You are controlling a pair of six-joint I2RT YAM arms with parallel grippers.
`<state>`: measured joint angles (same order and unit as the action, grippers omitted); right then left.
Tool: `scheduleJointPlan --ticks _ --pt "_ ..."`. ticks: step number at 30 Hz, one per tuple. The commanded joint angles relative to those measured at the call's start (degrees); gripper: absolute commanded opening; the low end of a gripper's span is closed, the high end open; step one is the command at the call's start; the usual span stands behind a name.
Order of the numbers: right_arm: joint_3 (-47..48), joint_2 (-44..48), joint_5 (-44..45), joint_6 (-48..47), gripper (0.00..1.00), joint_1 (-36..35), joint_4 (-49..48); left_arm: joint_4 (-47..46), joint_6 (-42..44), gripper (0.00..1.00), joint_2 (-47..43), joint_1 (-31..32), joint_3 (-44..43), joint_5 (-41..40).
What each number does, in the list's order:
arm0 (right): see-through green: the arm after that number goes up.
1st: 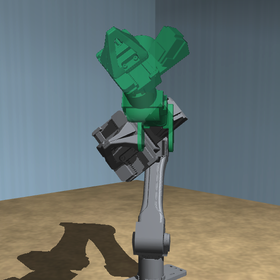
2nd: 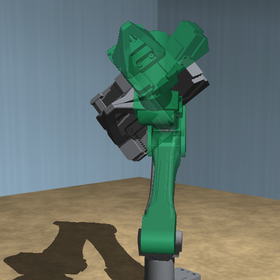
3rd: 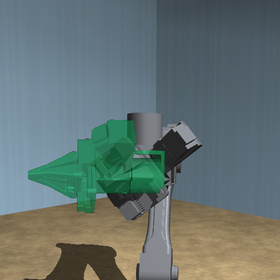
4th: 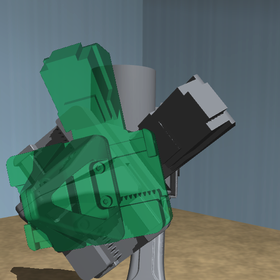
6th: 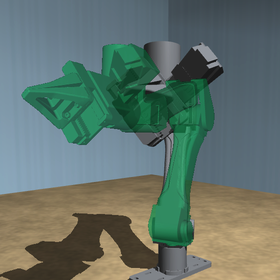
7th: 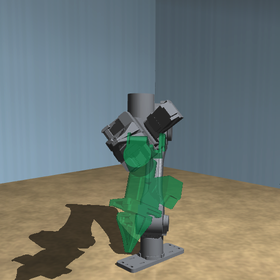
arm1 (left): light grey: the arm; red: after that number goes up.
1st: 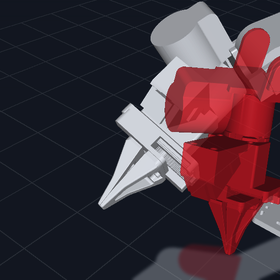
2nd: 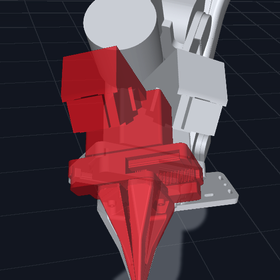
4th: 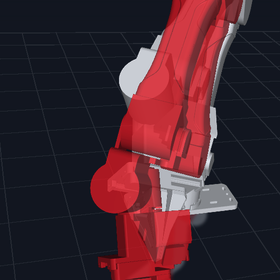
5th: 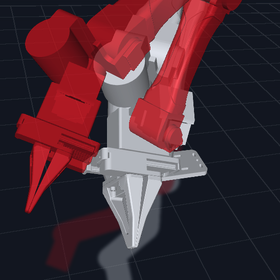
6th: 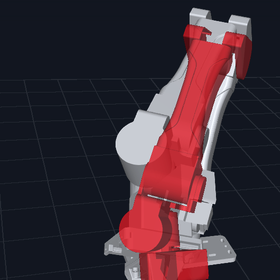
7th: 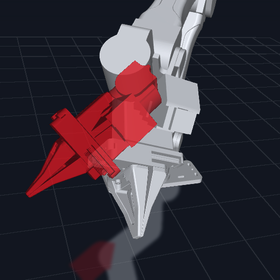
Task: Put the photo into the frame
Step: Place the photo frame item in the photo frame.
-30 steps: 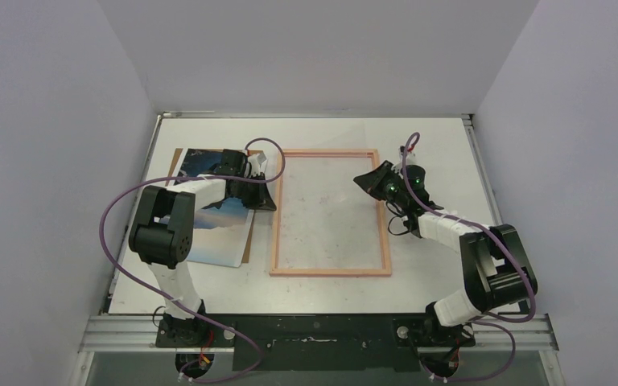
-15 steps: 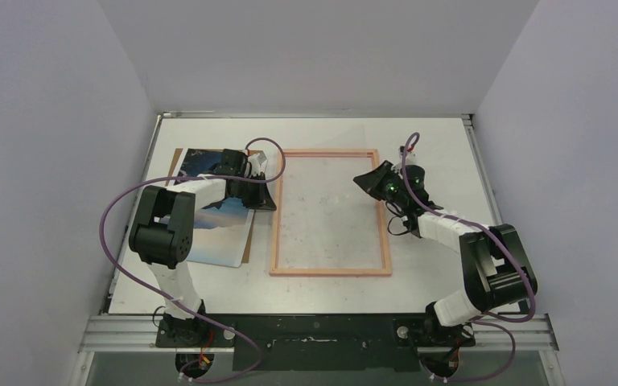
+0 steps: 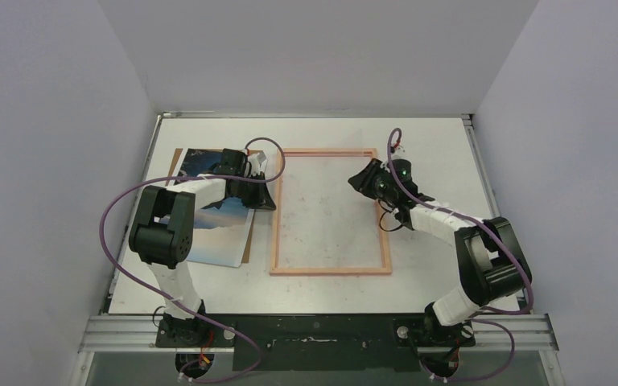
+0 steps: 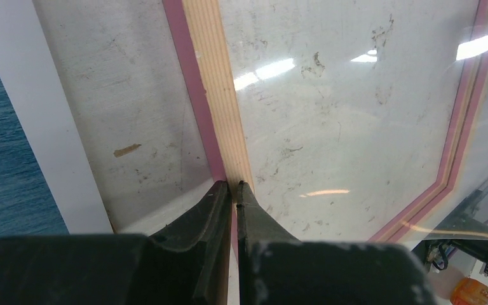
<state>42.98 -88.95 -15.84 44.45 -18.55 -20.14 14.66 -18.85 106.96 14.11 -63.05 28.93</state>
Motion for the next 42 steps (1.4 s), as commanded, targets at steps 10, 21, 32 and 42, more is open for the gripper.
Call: scheduleJointPlan --ticks 10,21,32,42 --pt "8.66 -3.08 4.70 -7.84 0.37 -4.89 12.40 1.03 1.24 0.00 1.19 0.58 -0.39 -0.76" --pt "13.95 -3.88 12.84 -11.44 0.70 -7.94 22.39 0.95 1.05 0.00 0.98 0.08 -0.23 -0.50" --pt "19.29 -7.51 18.93 -14.62 0.99 -10.24 30.50 0.74 0.77 0.00 0.71 -0.11 -0.15 -0.10" --pt "21.99 -9.36 24.21 -16.37 0.90 -11.02 35.17 0.46 0.41 0.00 0.62 -0.10 -0.03 0.08"
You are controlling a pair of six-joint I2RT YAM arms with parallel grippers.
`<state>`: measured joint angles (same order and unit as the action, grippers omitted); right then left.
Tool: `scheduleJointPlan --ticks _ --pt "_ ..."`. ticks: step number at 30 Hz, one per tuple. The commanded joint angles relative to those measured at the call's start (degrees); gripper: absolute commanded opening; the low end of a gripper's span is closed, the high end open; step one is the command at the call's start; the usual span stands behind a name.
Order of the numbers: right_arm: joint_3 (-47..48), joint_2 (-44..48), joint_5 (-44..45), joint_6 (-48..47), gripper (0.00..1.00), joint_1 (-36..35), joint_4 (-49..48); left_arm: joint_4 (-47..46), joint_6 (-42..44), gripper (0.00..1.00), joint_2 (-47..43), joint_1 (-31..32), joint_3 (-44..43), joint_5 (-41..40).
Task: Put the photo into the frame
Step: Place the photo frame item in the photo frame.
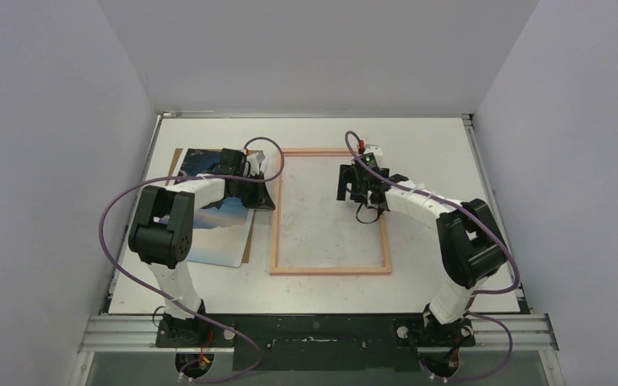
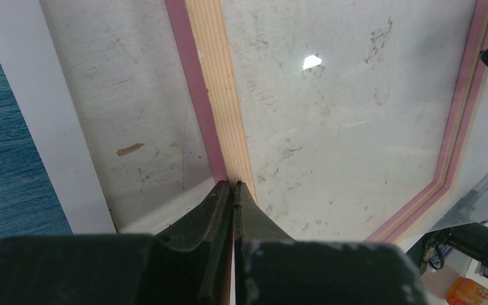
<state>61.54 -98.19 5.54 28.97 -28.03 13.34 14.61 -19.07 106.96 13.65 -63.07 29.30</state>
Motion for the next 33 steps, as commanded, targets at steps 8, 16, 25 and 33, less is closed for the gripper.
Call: scheduleJointPlan --ticks 8,16,25,33 --pt "4.40 0.22 5.04 -1.88 0.90 -1.80 3.09 0.42 0.57 0.00 0.45 0.32 0.39 -0.36" --pt "4.95 1.79 3.99 -2.86 0.90 -1.52 3.56 0.42 0.61 0.00 0.45 0.25 0.53 -0.38" --pt "5.45 1.65 2.58 -3.53 0.90 -1.15 4.41 0.42 0.81 0.00 0.37 0.10 0.72 -0.38" --pt "5.42 3.09 2.38 -4.49 0.90 -0.38 5.18 0.51 0.88 0.00 0.45 -0.08 0.73 -0.39"
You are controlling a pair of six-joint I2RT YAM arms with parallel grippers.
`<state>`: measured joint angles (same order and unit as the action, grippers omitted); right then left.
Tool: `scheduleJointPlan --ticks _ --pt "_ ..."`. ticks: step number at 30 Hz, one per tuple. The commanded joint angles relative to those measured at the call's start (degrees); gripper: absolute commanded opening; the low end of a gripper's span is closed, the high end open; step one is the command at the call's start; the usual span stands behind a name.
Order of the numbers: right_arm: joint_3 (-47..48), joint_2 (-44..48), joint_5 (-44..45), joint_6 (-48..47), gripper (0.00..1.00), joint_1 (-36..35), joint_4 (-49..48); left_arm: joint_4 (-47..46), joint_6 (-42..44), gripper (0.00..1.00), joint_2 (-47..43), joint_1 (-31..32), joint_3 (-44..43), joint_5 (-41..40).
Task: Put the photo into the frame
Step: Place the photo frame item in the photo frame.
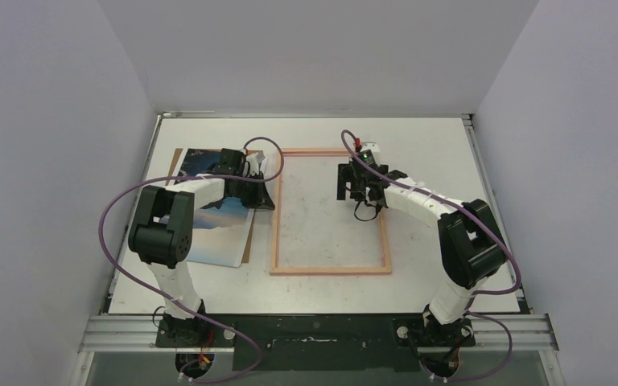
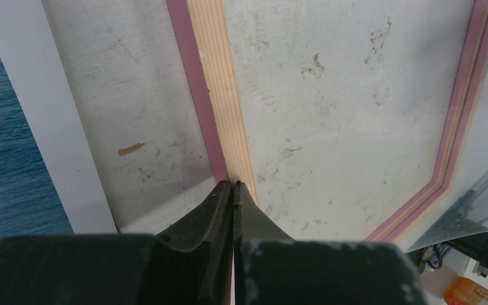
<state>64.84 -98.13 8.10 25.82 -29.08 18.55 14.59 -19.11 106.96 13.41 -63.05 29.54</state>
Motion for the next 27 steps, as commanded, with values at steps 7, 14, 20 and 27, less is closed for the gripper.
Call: scheduleJointPlan --ticks 7,14,20,27 --pt "1.21 3.67 -3.05 -1.49 0.90 2.06 -0.49 0.53 0.83 0.00 0.36 0.20 0.63 -0.63" --pt "-0.02 4.81 -5.04 -1.30 0.90 3.84 -1.19 0.74 0.83 0.00 0.36 0.21 0.50 -0.71" --pt "-0.50 5.29 -5.77 -1.54 0.90 4.92 -1.23 0.71 0.83 0.00 0.53 0.20 0.38 -0.71" --pt "-0.68 4.61 -6.31 -1.57 0.90 5.71 -1.26 0.77 0.83 0.00 0.36 0.21 0.55 -0.62"
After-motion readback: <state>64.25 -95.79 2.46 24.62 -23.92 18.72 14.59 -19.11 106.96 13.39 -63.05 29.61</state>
